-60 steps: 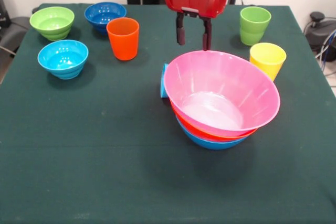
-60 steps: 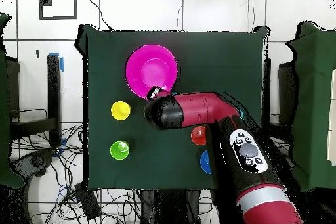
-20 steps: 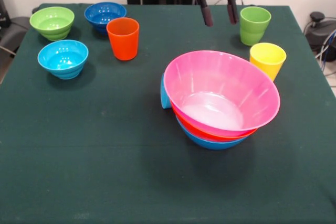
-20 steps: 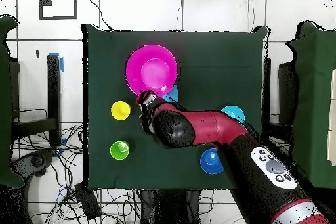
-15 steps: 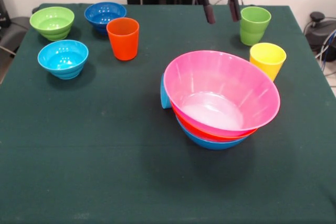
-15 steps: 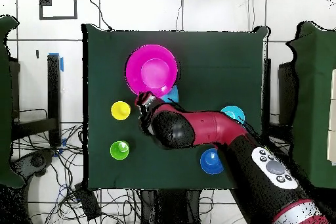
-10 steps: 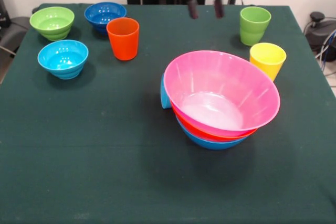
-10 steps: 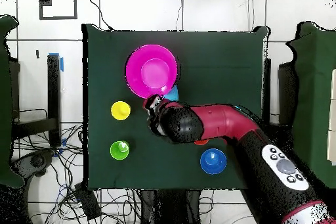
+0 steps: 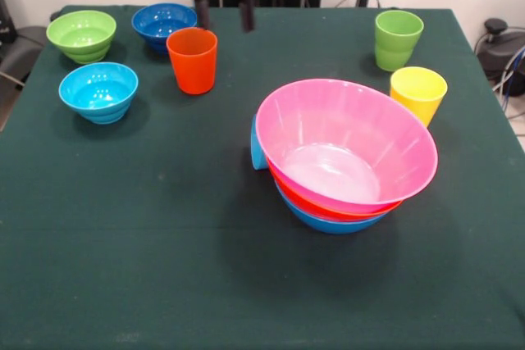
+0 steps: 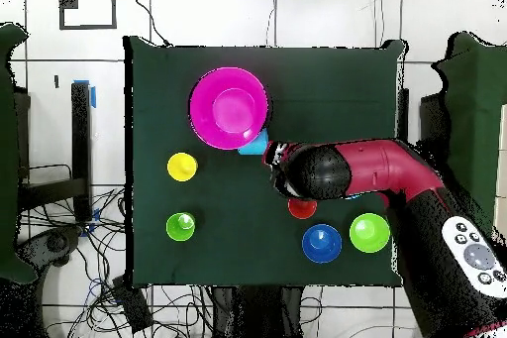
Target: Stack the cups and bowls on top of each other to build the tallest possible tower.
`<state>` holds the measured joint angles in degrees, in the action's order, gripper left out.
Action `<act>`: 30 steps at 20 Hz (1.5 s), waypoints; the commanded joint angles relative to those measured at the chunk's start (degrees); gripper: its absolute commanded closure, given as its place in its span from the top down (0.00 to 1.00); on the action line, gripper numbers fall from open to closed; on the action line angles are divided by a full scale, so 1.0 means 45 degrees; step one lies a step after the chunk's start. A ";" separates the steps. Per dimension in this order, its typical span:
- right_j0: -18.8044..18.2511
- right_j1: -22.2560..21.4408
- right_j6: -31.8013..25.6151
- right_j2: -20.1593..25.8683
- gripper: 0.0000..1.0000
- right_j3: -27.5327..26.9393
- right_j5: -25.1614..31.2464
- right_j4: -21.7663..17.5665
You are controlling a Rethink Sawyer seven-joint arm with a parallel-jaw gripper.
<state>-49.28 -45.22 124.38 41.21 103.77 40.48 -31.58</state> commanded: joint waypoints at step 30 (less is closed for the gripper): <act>0.2139 0.2283 -0.3253 -0.1068 1.00 -0.3974 -0.1703 -0.5244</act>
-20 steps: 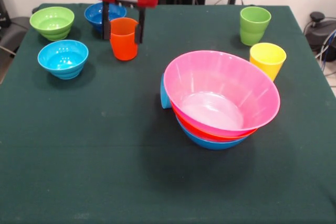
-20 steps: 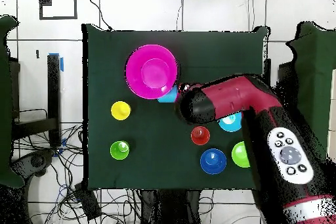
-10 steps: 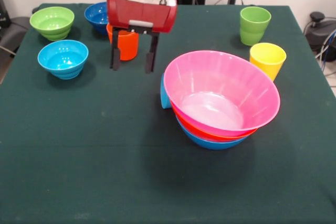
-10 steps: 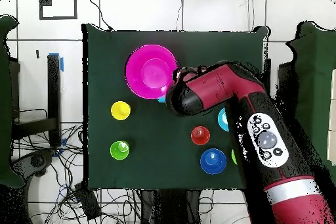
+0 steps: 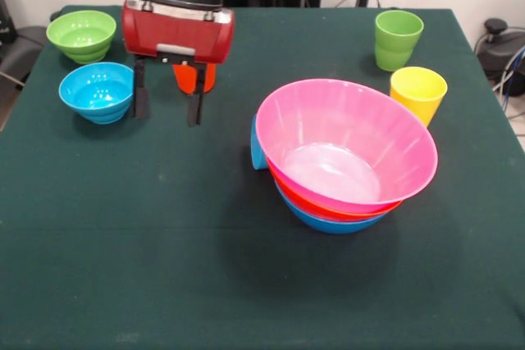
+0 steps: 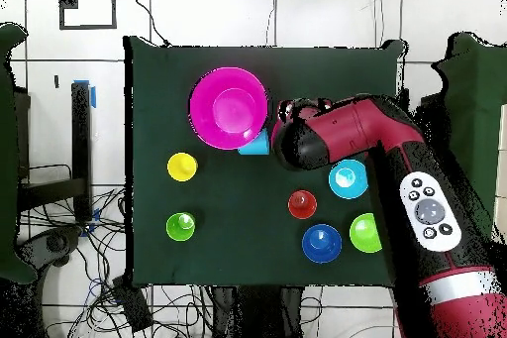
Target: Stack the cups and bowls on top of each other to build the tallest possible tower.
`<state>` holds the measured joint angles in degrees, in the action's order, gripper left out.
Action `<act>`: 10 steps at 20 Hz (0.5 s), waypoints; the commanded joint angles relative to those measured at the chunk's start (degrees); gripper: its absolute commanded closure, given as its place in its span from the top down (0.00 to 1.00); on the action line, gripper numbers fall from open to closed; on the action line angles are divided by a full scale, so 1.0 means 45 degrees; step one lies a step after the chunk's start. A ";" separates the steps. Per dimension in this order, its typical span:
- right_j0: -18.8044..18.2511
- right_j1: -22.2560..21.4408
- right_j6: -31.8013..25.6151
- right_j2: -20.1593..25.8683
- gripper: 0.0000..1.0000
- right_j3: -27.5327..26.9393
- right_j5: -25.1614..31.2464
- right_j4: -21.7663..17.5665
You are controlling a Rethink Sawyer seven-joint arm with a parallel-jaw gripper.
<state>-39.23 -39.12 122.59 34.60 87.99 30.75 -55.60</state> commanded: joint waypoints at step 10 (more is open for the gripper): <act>-0.2737 0.2224 -0.2862 0.2452 1.00 0.1350 0.0905 0.3504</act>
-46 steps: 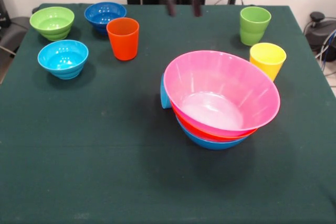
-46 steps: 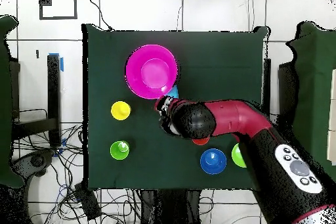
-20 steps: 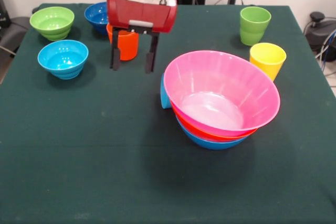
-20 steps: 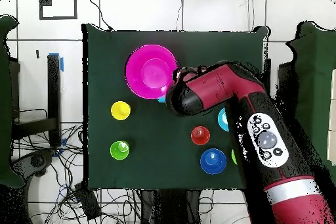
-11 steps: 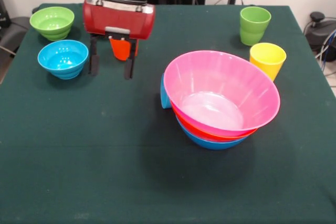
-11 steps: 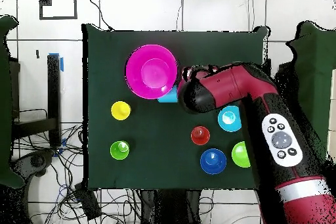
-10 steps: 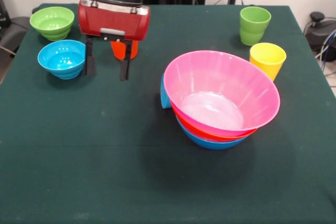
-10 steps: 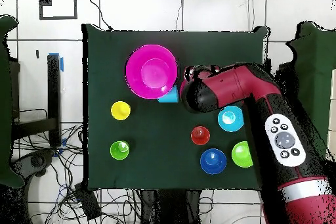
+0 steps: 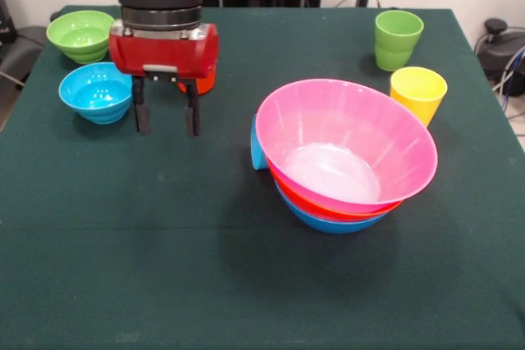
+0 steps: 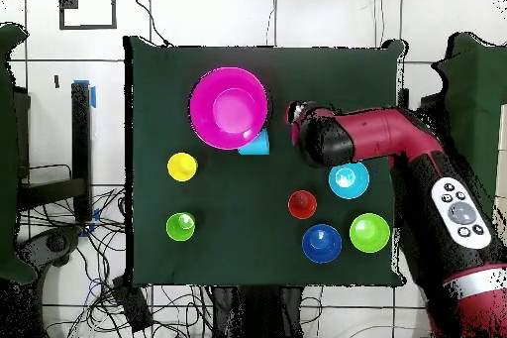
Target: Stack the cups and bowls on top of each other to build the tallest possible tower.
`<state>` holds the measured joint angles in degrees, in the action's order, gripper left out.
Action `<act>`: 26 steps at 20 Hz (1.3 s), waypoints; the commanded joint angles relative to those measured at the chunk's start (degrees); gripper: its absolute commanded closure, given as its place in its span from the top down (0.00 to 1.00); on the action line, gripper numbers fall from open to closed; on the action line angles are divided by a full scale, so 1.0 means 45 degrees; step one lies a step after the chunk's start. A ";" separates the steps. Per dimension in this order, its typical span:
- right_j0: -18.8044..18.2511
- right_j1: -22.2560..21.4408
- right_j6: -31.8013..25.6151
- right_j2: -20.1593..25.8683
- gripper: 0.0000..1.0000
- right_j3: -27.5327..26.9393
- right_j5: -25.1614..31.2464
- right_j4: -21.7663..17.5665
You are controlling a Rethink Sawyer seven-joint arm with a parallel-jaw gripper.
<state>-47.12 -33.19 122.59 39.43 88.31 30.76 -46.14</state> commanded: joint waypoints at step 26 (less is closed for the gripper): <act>-0.0827 -0.2039 -0.5092 0.1710 1.00 0.1360 0.3894 0.1206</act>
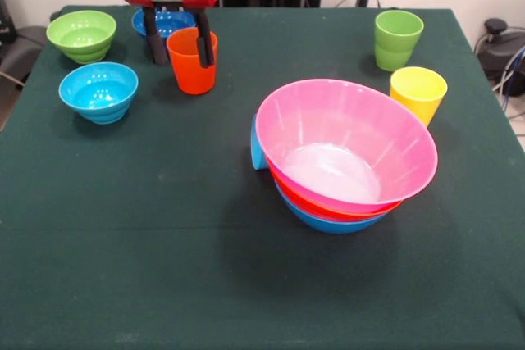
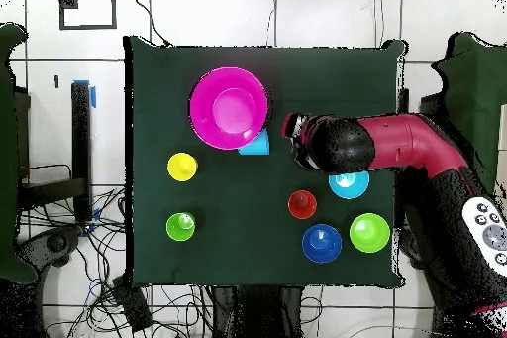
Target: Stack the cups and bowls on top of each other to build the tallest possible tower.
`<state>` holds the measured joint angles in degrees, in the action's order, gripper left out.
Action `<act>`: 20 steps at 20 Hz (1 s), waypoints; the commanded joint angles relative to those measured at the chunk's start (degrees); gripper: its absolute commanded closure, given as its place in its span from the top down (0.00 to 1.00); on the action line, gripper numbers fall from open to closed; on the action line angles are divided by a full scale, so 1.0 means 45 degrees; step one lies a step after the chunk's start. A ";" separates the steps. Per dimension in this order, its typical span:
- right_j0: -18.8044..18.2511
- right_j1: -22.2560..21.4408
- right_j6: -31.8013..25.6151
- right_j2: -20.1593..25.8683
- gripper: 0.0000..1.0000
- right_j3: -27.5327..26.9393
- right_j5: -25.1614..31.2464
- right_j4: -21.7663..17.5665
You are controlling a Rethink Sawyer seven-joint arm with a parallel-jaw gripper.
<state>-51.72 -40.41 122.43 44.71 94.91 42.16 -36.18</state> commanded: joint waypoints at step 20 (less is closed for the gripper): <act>0.0472 0.0593 -0.5017 -0.0255 1.00 -0.0675 -0.0385 -0.2757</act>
<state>-51.89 -43.34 111.02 46.03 93.52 42.33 -42.62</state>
